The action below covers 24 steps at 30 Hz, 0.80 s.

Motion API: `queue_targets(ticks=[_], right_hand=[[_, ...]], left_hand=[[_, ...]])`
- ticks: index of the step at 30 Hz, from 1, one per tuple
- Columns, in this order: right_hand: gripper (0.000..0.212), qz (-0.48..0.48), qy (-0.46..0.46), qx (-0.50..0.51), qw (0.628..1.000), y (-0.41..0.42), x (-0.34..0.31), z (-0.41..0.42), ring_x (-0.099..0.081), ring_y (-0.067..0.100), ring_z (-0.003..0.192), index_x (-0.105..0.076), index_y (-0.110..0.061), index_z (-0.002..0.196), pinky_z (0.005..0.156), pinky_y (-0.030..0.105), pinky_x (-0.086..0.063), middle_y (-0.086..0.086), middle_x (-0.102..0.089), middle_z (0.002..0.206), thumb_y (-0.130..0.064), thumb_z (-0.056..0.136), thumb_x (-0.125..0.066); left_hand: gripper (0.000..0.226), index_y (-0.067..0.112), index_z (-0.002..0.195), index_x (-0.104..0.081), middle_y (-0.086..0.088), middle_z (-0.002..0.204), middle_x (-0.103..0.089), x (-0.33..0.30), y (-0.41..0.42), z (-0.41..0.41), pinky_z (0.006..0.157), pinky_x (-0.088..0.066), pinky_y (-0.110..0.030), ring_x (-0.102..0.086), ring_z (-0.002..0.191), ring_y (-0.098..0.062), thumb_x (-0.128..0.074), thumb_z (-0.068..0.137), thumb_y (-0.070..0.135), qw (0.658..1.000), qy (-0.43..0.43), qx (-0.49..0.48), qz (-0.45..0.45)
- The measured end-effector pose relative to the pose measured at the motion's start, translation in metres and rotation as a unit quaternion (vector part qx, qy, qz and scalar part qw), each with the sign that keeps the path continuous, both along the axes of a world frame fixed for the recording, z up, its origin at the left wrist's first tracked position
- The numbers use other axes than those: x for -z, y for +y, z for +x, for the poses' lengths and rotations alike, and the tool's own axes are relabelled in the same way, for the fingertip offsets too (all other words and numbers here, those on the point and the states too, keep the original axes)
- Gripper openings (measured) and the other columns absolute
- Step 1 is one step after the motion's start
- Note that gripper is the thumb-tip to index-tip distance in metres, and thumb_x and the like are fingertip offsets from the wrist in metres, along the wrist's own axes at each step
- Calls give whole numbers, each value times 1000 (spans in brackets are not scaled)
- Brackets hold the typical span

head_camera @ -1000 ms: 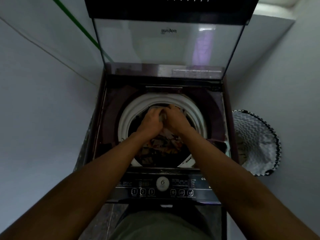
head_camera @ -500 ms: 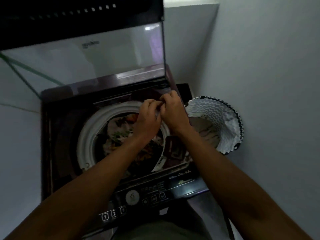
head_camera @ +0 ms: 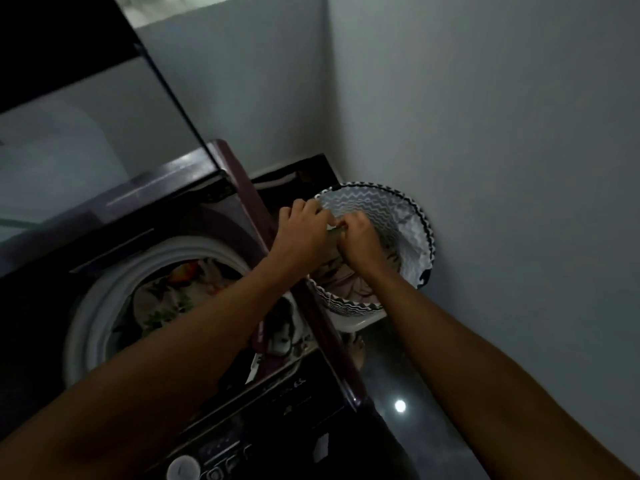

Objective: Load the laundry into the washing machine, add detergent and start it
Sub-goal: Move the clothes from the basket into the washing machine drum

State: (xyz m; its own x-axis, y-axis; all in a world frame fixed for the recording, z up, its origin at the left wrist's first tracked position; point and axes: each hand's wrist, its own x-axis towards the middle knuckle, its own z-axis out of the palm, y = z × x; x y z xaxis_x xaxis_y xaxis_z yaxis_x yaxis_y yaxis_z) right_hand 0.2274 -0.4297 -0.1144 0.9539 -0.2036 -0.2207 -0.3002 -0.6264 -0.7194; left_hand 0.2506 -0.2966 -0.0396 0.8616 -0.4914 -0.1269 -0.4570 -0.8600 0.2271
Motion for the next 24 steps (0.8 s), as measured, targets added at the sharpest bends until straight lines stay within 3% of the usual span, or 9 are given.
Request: queue_targets(ticks=[4, 9, 11, 14, 17, 21, 24], right_hand=[[16, 4, 35, 20, 999, -35, 38, 12, -54, 35, 97, -62, 5, 97, 79, 29, -35, 24, -54, 108, -6, 88, -54], [19, -4, 106, 33, 994, -71, 96, 25, -54, 37, 104, -62, -2, 103, 91, 37, -44, 22, -51, 119, -9, 87, -55], [22, -5, 148, 44, 988, -82, 116, 28, -53, 36, 106, -62, -6, 107, 92, 35, -44, 20, -49, 122, -11, 86, -57], [33, 11, 229, 61, 971, -94, 157, 32, -52, 37, 112, -60, -12, 118, 99, 38, -44, 17, -45, 130, -23, 87, -58], [44, 44, 265, 81, 960, -99, 196, 40, -51, 38, 119, -59, -13, 126, 106, 39, -42, 18, -47, 137, -32, 87, -53], [43, 84, 291, 132, 944, -103, 233, 59, -46, 34, 131, -59, -13, 131, 113, 40, -35, 16, -48, 143, -18, 89, -54], [38, 115, 288, 164, 936, -99, 267, 72, -47, 32, 130, -66, -19, 121, 113, 40, -37, 14, -52, 141, -15, 84, -58]], left_hand=[[34, 23, 116, -66, -8, 125, -57, 34, -35, 31, 92, -40, -41, -49, 119, -32, -59, 87, 40, 996, 92, -21, 2], [40, 10, 109, -70, -18, 116, -63, 88, -71, 52, 92, -42, -39, -56, 114, -35, -50, 83, 33, 983, 180, -32, 14], [36, 9, 119, -66, -18, 127, -61, 110, -83, 57, 99, -38, -34, -53, 121, -33, -57, 88, 24, 972, 227, -41, 33], [48, 10, 136, -55, -16, 141, -52, 152, -93, 66, 106, -33, -31, -45, 132, -31, -62, 90, 22, 961, 267, -61, 32], [63, 10, 144, -44, -20, 146, -42, 192, -94, 71, 111, -34, -40, -40, 134, -38, -63, 89, 35, 952, 289, -91, 51], [72, 8, 147, -35, -22, 147, -34, 241, -93, 74, 112, -33, -52, -36, 135, -43, -59, 91, 46, 939, 308, -138, 68], [70, 9, 147, -35, -20, 147, -35, 261, -93, 76, 112, -33, -52, -36, 135, -43, -55, 91, 45, 941, 306, -120, 79]])
